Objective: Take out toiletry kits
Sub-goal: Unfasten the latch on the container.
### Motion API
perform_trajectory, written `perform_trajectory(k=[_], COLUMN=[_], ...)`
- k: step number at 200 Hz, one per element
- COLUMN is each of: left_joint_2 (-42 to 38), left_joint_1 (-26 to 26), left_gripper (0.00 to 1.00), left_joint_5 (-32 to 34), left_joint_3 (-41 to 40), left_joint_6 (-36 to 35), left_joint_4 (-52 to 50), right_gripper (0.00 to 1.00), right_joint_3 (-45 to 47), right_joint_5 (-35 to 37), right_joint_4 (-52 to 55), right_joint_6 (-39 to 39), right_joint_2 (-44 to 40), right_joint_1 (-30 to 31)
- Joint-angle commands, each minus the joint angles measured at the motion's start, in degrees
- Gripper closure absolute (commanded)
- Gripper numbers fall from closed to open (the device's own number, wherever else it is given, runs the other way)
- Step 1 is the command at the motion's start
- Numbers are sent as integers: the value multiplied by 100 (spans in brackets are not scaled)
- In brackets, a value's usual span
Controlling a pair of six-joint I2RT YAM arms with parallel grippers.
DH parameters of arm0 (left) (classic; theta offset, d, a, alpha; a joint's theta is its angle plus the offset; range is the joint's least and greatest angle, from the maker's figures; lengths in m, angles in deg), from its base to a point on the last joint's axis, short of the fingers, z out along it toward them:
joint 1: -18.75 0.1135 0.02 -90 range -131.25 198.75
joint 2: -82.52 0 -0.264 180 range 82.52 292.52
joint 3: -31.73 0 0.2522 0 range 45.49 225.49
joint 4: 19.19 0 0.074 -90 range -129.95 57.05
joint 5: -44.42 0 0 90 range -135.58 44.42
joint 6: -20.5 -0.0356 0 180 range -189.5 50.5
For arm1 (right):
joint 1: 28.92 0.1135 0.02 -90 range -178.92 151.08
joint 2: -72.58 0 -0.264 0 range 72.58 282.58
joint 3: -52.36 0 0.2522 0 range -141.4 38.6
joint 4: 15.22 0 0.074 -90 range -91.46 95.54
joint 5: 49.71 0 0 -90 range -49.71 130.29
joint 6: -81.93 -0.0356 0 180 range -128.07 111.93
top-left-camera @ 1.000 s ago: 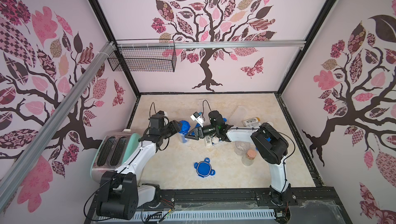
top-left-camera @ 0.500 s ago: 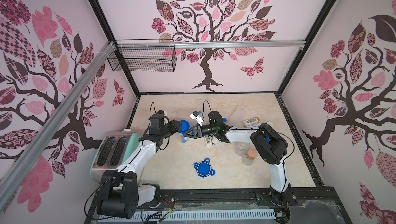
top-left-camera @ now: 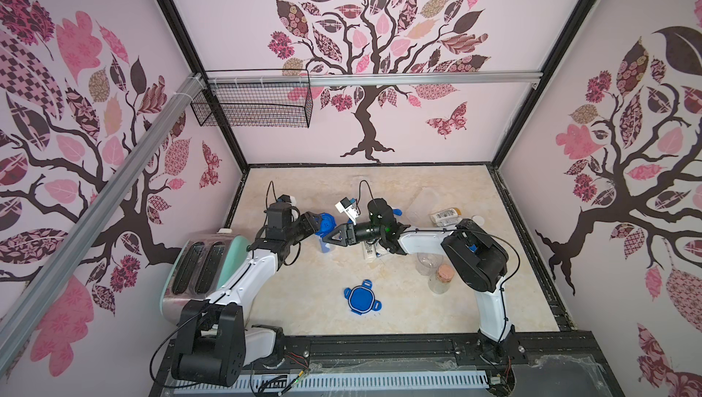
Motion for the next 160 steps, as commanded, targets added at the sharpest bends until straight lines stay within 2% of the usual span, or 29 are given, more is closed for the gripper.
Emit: perform_trajectory(k=[1, 89, 160], left_joint_2=[149, 250, 286], left_joint_1=[-118, -130, -142], left_gripper=[52, 53, 54], left_joint_5=[-88, -63, -12], left_joint_3=[-224, -344, -439], left_joint_6=[-72, -65, -99], left_joint_4=[-463, -359, -317], right_gripper=[25, 27, 28], right_joint_3=[17, -21, 77], right_joint_5=[100, 104, -173], right_joint_4=[-395, -489, -1606], right_joint_6=[-43, -87, -12], right_joint_2=[82, 23, -12], right_joint_1=[53, 159, 234])
